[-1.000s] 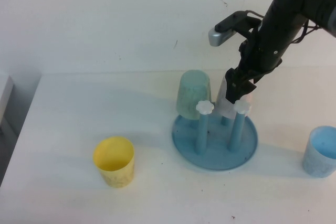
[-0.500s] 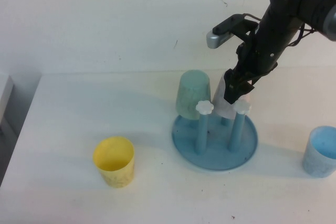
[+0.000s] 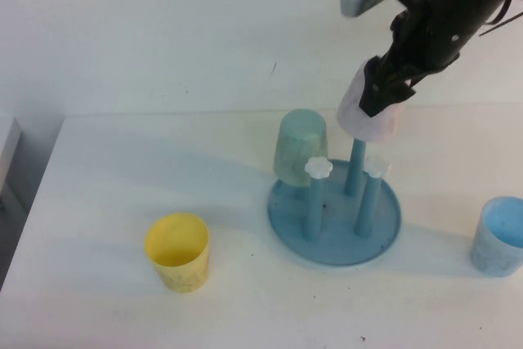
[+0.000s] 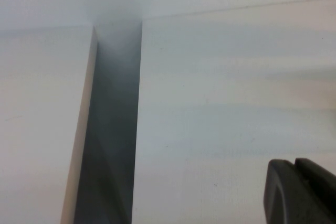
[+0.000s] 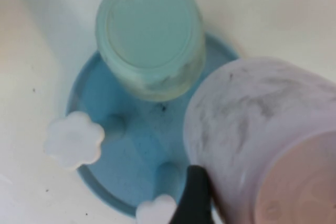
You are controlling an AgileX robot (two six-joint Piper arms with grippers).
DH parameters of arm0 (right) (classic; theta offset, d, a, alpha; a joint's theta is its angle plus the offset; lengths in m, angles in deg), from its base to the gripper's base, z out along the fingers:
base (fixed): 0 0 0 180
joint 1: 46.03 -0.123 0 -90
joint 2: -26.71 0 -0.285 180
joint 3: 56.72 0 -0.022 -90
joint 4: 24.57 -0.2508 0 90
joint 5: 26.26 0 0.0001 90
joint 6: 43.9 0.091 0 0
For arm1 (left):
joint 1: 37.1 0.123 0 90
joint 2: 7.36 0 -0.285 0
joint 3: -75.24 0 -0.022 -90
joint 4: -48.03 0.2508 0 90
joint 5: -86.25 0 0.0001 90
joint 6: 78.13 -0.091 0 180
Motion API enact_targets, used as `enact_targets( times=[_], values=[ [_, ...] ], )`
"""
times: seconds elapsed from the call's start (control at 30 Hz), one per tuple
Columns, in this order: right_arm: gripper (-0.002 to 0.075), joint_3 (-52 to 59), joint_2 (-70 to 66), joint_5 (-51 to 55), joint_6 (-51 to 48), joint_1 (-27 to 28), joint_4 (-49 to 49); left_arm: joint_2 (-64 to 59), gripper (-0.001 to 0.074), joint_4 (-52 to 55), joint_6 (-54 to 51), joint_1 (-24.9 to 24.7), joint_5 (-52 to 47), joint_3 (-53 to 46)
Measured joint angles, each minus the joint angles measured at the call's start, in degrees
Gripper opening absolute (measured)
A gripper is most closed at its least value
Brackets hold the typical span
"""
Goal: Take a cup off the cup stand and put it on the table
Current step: Pick up the cup from the rack, then hand over the cup
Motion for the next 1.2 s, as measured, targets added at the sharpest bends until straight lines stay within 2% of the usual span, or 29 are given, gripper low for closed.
enact_targets(
  times=[0.27,0.43,0.53,0.63,0.8,0.87,1.03,1.2],
  values=[
    [0.0576,0.0,10.17,0.0,4.53,0.73,-0.14,0.0,-0.0002,0.0,0.0,0.0,0.0,0.0],
    [0.0576,5.4,17.2,0.0,4.9,0.73,-7.07,0.0,-0.0002,0.0,-0.11,0.0,0.0,0.0],
    [0.0576,15.38,22.02,0.0,0.67,1.13,-15.38,0.0,-0.0002,0.0,-0.11,0.0,0.0,0.0],
    [0.0576,31.63,27.27,-2.57,-5.48,3.44,-26.88,0.0,-0.0002,0.0,-0.11,0.0,0.0,0.0],
    [0.0576,58.26,32.93,-12.41,-17.2,8.83,-51.49,0.0,-0.0002,0.0,-0.11,0.0,0.0,0.0],
    [0.0576,64.89,33.21,-13.2,-21.58,10.66,-60.36,0.0,-0.0002,0.0,-0.11,0.0,0.0,0.0],
    [0.0576,71.22,31.65,-12.19,-26.23,12.86,-75.06,0.0,-0.0002,0.0,-0.11,0.0,0.0,0.0],
    [0.0576,71.37,28.68,-5.7,-21.8,13.22,-84.14,0.0,-0.0002,0.0,-0.11,0.0,0.0,0.0]
  ],
)
